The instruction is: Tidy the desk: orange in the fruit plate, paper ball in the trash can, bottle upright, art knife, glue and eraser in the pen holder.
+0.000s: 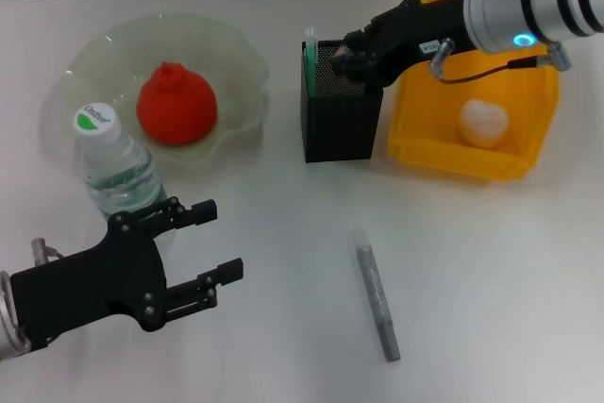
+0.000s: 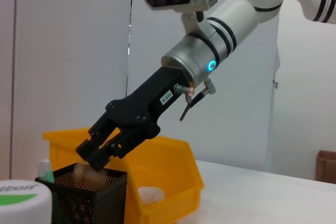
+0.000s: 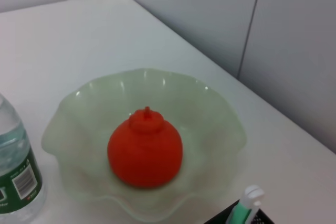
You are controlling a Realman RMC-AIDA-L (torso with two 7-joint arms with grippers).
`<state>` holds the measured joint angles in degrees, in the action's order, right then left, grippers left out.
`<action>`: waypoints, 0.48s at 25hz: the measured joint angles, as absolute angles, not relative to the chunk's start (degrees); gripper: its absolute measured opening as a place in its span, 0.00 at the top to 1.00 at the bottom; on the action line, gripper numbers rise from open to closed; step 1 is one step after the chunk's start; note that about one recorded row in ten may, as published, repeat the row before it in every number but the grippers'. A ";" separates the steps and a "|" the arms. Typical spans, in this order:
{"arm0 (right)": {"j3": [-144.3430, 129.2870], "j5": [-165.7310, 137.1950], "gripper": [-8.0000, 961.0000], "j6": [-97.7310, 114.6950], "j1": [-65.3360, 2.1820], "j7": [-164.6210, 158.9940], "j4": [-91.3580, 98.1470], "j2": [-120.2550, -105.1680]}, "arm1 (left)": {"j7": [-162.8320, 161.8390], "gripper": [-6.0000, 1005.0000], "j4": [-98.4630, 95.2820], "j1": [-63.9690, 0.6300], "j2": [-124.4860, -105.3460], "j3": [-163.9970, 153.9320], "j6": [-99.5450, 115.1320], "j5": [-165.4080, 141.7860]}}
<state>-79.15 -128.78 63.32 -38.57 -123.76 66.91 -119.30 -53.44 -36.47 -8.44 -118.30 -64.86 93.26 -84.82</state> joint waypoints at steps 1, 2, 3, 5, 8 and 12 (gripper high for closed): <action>-79.20 -128.78 0.71 63.30 -38.69 -123.76 66.76 -119.30 | -53.43 0.31 -36.47 -8.44 -118.30 -64.87 93.25 -84.82; -79.19 -128.79 0.70 63.38 -38.73 -123.78 66.78 -119.29 | -53.43 0.31 -36.47 -8.40 -118.29 -64.86 93.25 -84.82; -79.13 -128.79 0.68 63.68 -38.72 -123.99 66.91 -119.29 | -53.43 0.31 -36.47 -8.35 -118.27 -64.86 93.25 -84.82; -78.90 -128.81 0.64 64.57 -38.42 -124.92 67.84 -119.28 | -53.43 0.31 -36.47 -8.29 -118.23 -64.86 93.25 -84.82; -78.76 -128.92 0.54 68.01 -36.67 -129.95 73.07 -119.26 | -53.43 0.31 -36.48 -8.26 -118.21 -64.86 93.25 -84.82; -79.19 -129.76 0.43 78.32 -32.42 -144.83 86.45 -119.33 | -53.57 0.31 -36.47 -8.29 -118.21 -64.86 93.25 -84.82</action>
<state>-79.19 -129.76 78.32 -32.42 -144.83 86.45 -119.33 -53.57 -36.47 -8.29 -118.21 -64.86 93.25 -84.82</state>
